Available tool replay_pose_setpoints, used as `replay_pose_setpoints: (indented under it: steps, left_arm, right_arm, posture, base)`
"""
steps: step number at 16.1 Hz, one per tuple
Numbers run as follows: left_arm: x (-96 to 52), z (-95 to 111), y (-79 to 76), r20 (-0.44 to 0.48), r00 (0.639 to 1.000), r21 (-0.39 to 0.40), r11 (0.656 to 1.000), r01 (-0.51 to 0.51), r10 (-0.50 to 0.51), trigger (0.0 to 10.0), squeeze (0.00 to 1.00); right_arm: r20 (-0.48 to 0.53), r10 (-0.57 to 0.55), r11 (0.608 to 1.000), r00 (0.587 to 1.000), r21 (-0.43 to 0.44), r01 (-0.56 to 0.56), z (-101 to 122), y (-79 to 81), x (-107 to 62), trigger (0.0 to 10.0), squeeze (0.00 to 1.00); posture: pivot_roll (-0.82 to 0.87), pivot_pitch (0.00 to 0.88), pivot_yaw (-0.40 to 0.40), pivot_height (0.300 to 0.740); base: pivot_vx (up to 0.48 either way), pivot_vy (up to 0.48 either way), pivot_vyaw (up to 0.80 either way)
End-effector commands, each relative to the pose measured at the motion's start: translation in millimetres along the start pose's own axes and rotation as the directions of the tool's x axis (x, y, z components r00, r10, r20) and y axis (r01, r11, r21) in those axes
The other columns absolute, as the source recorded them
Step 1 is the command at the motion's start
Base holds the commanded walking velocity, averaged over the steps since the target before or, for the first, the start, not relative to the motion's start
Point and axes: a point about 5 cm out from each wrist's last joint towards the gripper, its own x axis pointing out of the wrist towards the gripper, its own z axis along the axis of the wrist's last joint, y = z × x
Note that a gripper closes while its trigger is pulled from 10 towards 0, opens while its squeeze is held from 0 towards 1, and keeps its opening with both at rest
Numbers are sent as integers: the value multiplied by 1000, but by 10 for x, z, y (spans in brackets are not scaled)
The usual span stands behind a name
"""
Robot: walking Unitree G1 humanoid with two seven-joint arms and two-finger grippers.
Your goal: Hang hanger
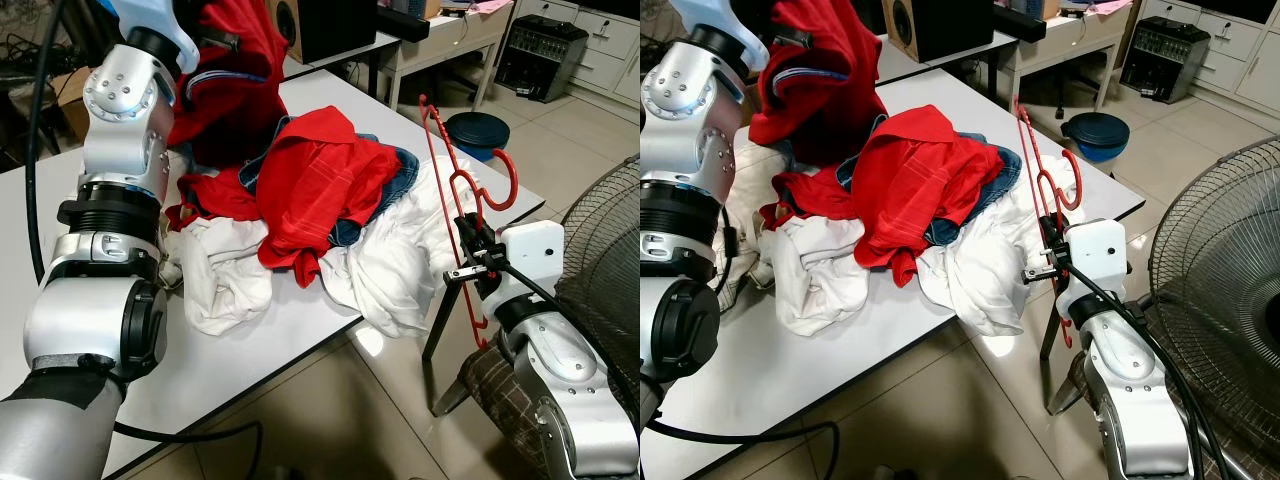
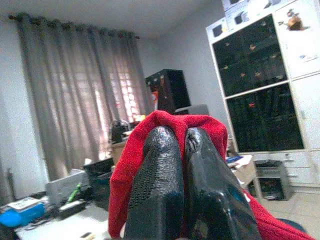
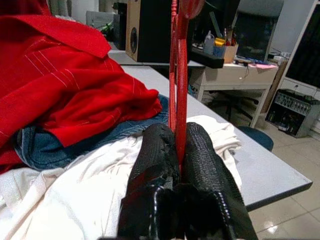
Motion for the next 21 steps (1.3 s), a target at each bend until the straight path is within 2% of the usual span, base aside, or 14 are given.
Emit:
replay_pose_setpoints:
  steps: [1,3,4,7,9,10,11,12,13,15,17,18,19,21]
  left_arm:
    - [79,197,23,74,997,-38,999,16,-13,0,0]
    - [113,254,-32,97,994,-69,996,56,-49,0,0]
    - [107,131,-205,46,992,-129,984,125,-120,0,0]
    - [-43,-296,-658,-146,946,-135,953,272,-291,0,0]
    - [-321,-708,-1209,-296,848,-216,896,389,-440,0,0]
    - [-398,-814,-1332,-347,826,-231,894,383,-444,9098,0]
    - [-461,-896,-1420,-378,808,-272,888,370,-452,10000,0]
    - [-504,-940,-1465,-386,791,-292,876,384,-475,10000,1000]
    - [-505,-940,-1460,-383,791,-301,874,382,-477,10000,1000]
    - [-442,-855,-1348,-349,819,-268,886,380,-456,10000,1000]
    - [-424,-750,-1321,-286,807,-261,852,453,-517,10000,1000]
    - [-458,-668,-1258,-226,755,-244,786,568,-616,10000,0]
    - [-503,-671,-1192,-233,710,-214,747,630,-665,10000,0]
    - [-532,-695,-1100,-267,683,-183,732,656,-680,10000,0]
  right_arm:
    - [16,-3,1000,1000,12,3,9,21,-3,10000,0]
    - [30,-7,1000,1000,23,6,23,28,-4,10000,0]
    - [34,-8,1000,999,27,7,26,31,-5,10000,0]
    - [39,-7,1000,999,30,6,30,40,-2,10000,0]
    - [48,-15,999,999,35,13,42,37,-5,10000,0]
    - [53,-21,999,998,38,19,48,29,-9,10000,0]
    - [55,-24,999,998,39,22,52,26,-11,10000,0]
    - [57,-26,999,998,39,24,57,26,-14,10000,0]
    - [58,-27,999,998,38,25,59,25,-17,10000,0]
    - [62,-37,999,997,41,34,65,10,-32,10000,0]
    - [62,-40,998,997,42,37,62,0,-34,10000,0]
    - [64,-41,998,997,43,39,65,-7,-28,10000,0]
    - [64,-40,998,997,43,38,65,-8,-27,10000,0]
    - [64,-38,998,997,44,35,65,-5,-28,10000,0]
  posture:
    - [-94,0,129,740]
    - [-93,0,131,740]
    - [-89,0,132,740]
    - [-90,0,134,740]
    - [-96,0,139,740]
    - [-98,0,139,740]
    - [-103,0,143,740]
    - [-107,0,147,740]
    - [-108,0,147,740]
    - [-109,0,150,740]
    - [-106,0,147,740]
    - [-103,0,145,740]
    - [-102,0,142,740]
    - [-101,0,141,740]
  base:
    - [0,0,0]
    - [0,0,0]
    - [0,0,0]
    - [0,0,0]
    - [0,0,0]
    - [0,0,0]
    - [0,0,0]
    - [0,0,0]
    - [0,0,0]
    - [0,0,0]
    - [0,0,0]
    - [0,0,0]
    - [0,0,0]
    - [0,0,0]
